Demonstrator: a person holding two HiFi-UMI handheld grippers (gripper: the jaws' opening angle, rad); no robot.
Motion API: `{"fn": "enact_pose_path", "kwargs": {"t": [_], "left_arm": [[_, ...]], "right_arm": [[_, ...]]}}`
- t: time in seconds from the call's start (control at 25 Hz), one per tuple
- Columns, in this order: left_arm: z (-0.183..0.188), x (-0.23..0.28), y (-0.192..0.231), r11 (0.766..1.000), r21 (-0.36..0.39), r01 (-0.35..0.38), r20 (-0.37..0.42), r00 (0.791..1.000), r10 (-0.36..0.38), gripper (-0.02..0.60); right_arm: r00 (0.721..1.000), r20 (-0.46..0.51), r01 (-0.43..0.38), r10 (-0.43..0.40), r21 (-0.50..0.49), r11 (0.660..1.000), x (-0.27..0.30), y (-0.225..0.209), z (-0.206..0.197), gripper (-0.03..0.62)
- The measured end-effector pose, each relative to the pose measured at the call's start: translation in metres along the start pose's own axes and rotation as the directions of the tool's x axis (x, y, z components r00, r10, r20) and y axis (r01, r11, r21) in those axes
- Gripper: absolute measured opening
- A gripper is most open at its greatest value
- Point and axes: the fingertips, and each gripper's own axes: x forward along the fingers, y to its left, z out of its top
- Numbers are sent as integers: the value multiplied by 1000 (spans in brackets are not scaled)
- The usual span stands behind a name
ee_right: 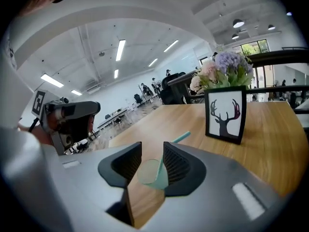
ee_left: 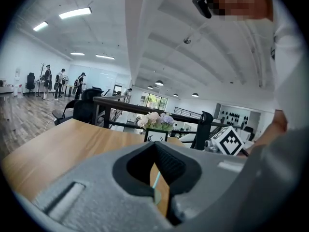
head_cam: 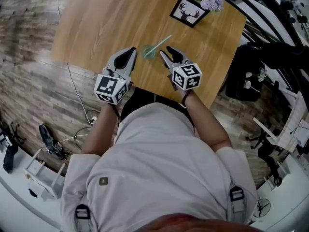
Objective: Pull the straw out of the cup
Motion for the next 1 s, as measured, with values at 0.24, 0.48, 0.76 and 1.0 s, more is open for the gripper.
{"fn": "enact_pose_path", "kwargs": {"t": [0.24, 0.48, 0.76, 1.0], "left_arm": [[-12, 13, 18, 999, -26, 26, -29, 999, -27, 5], [-28, 21, 27, 998, -39, 45, -58, 997, -48, 5], [-34, 20, 37, 998, -46, 49, -68, 996, -52, 5], [-33, 15, 39, 998, -44, 41, -63, 997, -44, 5]], "right_arm": [[999, -47, 28, -25, 71, 997, 30, -21, -20, 153], [997, -76, 23, -17, 84, 996, 53, -25, -32, 153], [996, -89, 19, -13, 71, 997, 69, -23, -35, 116], [996, -85, -7, 11, 50, 999, 70, -14, -32, 46]]}}
